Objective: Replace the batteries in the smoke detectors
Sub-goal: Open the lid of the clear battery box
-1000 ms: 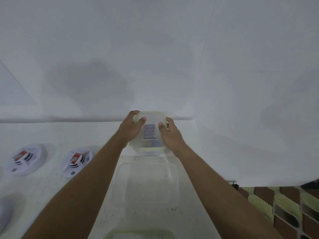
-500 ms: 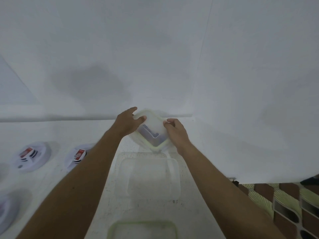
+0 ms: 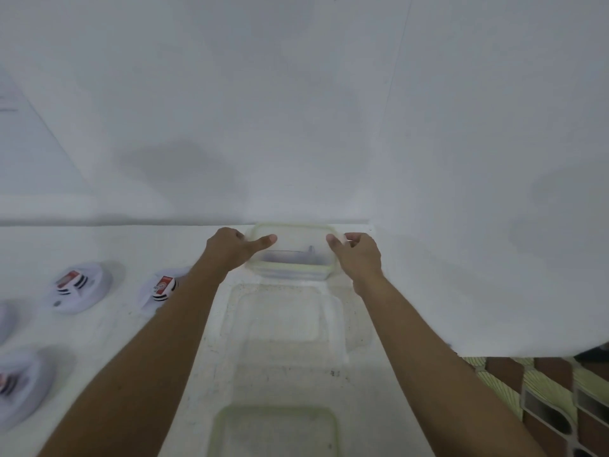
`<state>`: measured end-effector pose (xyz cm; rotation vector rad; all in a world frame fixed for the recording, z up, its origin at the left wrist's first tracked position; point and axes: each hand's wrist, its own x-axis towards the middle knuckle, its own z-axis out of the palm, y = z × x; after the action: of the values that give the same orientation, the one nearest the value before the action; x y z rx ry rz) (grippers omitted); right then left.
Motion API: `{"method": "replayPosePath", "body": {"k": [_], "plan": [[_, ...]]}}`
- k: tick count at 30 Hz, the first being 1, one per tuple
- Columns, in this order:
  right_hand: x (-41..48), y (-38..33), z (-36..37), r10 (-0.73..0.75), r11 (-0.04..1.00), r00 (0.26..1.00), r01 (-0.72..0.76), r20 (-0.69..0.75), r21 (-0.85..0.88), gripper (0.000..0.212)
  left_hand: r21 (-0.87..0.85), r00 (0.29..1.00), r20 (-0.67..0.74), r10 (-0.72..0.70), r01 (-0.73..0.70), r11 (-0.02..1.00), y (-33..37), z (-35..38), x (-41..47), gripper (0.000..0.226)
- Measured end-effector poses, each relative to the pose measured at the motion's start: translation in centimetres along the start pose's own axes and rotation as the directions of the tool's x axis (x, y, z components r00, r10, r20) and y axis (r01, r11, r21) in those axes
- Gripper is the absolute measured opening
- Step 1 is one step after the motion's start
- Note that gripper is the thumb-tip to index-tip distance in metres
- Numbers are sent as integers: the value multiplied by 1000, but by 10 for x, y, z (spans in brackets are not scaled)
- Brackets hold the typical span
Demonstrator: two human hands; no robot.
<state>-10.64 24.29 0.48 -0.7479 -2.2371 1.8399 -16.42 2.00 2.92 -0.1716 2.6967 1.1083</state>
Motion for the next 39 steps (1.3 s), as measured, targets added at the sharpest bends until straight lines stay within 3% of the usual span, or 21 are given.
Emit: {"method": "replayPosePath", "body": {"k": [2,6,10,15,18,22,25,26,27,29,33,36,39], "plan": [[-1,-2,0,-39,999,999,38,-38,-21,39,-41,1000,-13,9,-9,999,-1,1,-4,70],[-8,-13,-5,-128,991,987,132,-101,33,19,-204,994,-113,7,-30,979,-2,-4,-11,48],[-25,-26,-7,-214,964,968,231,-131,132,22,-285,951,-292,103,-189,940,3,-17,-33,20],[-56,-33,-13,-286,925,935,326,-211,194,15,-280,855,-468,223,-382,881,-3,-36,-68,13],[-82,-35,-13,-344,900,912,388,-224,197,13,-366,837,-504,212,-430,825,-12,-42,-93,12],[-118,-30,-14,-394,848,905,426,-163,316,19,-673,888,-426,172,-438,595,-26,-44,-122,18],[-144,-23,-17,-404,789,912,386,-69,478,28,-899,951,-299,78,-308,311,-36,-47,-145,21],[-153,-22,-18,-388,764,921,346,-40,544,29,-926,961,-271,58,-277,258,-41,-47,-151,25],[-161,-21,-19,-369,742,929,306,-17,597,29,-930,964,-261,46,-264,257,-45,-46,-156,30],[-177,-17,-21,-348,718,937,270,-5,642,27,-894,960,-275,48,-274,355,-55,-42,-169,36],[-203,4,-20,-326,824,941,328,-87,462,16,-820,966,-241,90,-253,514,-79,-29,-196,35],[-220,21,-20,-270,883,958,286,-95,372,43,-702,967,-245,73,-229,674,-97,-17,-211,56],[-233,37,-22,-219,938,975,221,-40,266,58,-603,955,-293,42,-219,768,-110,-6,-225,54]]}}
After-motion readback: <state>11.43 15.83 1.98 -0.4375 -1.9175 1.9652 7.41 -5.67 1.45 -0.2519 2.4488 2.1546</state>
